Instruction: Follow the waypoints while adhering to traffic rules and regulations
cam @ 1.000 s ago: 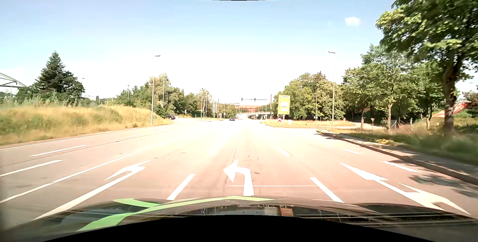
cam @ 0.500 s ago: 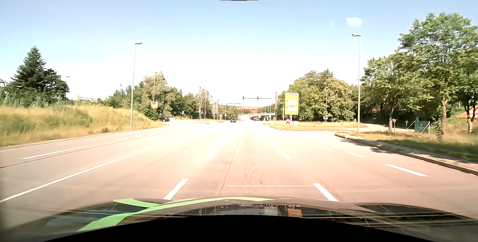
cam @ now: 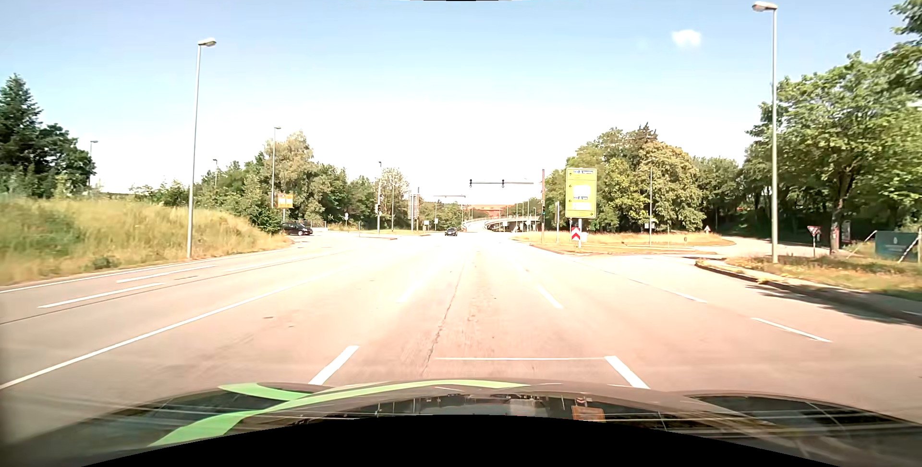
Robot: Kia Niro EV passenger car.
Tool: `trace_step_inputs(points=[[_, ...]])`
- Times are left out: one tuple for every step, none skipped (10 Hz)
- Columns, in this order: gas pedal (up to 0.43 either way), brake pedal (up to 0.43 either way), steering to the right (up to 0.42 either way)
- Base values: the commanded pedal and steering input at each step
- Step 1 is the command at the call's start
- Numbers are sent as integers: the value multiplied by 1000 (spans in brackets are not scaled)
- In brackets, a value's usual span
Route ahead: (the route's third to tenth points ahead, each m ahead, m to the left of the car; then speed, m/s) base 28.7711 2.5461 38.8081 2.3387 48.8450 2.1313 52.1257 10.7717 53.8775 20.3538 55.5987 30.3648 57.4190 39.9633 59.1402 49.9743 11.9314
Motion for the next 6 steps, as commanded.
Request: trace_step_inputs(points=[[0,0,-6],[0,0,-6],[0,0,-6],[0,0,-6],[0,30,-6],[0,67,-5]])
